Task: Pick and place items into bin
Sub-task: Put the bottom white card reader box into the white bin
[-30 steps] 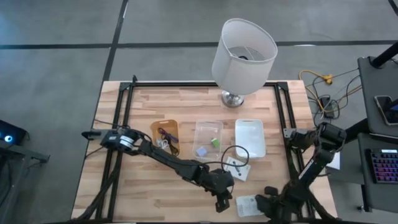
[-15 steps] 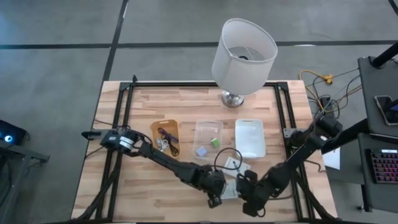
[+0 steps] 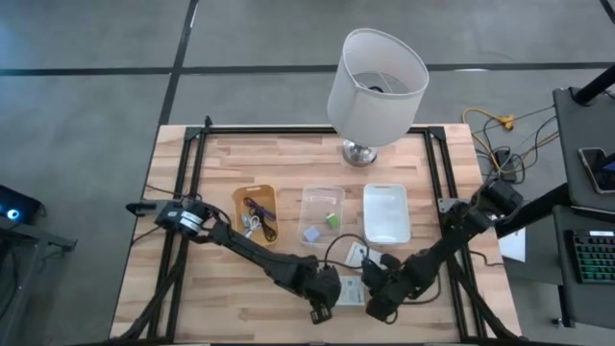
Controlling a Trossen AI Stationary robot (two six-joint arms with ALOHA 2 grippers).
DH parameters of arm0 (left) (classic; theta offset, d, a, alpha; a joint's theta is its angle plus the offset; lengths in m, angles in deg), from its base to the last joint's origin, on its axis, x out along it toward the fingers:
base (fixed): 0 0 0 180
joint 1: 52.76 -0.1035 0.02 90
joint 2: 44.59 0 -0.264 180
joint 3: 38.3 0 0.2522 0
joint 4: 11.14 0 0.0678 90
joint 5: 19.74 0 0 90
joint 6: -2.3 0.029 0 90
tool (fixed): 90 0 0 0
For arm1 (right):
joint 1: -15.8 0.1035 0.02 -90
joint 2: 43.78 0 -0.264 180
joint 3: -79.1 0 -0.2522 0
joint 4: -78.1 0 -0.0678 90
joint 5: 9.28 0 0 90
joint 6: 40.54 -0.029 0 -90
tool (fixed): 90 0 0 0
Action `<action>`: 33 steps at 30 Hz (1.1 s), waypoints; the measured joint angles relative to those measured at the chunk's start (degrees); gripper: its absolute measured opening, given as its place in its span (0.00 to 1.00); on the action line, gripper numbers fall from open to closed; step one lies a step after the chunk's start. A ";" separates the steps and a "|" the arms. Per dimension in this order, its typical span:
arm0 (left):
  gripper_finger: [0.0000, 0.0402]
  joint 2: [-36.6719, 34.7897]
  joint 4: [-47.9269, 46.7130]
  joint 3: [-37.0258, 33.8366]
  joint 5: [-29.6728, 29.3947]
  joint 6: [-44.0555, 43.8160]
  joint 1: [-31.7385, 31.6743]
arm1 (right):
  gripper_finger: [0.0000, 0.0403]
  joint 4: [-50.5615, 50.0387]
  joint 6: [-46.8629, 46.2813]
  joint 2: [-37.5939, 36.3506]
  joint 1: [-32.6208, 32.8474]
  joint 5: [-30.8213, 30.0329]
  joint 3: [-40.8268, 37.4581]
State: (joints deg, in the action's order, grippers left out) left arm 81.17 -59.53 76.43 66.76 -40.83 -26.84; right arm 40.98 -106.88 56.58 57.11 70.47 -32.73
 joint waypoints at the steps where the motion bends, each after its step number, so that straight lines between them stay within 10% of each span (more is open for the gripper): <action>1: 0.00 0.00 0.72 -0.24 0.02 -0.03 0.06 | 0.12 0.02 0.83 0.26 -0.56 0.04 0.14; 33: 0.00 -1.14 5.96 -5.55 -1.46 -1.07 1.22 | 0.25 -4.34 18.66 1.86 -5.96 -2.30 11.96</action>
State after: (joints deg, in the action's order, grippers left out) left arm 80.03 -53.57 70.88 65.31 -41.90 -25.62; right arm 36.64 -88.22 58.43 51.15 68.17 -20.77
